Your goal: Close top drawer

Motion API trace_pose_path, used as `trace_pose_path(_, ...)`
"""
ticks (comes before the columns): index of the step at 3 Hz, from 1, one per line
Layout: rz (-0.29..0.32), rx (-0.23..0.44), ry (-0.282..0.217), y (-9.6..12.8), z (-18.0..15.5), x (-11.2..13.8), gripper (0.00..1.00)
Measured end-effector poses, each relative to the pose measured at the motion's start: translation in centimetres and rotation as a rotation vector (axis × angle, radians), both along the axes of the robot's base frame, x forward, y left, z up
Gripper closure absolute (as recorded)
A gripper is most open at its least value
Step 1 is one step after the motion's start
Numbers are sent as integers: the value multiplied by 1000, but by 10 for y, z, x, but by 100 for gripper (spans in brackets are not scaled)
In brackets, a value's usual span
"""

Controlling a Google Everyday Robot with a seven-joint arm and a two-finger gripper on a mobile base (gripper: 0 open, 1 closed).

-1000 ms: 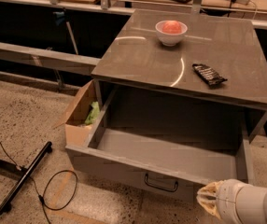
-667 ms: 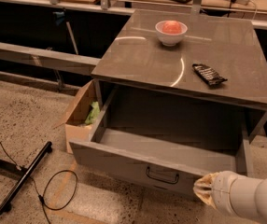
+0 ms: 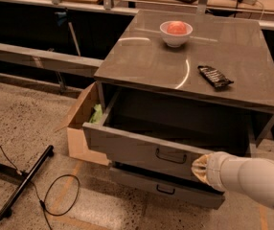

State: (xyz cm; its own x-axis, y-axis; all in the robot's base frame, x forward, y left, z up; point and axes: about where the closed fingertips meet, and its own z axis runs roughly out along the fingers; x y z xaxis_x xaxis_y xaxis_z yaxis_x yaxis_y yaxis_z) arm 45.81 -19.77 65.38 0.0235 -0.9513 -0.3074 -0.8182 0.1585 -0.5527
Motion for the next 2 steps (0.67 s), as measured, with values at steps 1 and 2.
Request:
trace_pose_path(1, 20, -25, -37, 2, -7, 45, 100)
trace_pose_path(2, 36, -45, -76, 3, -12, 89, 100)
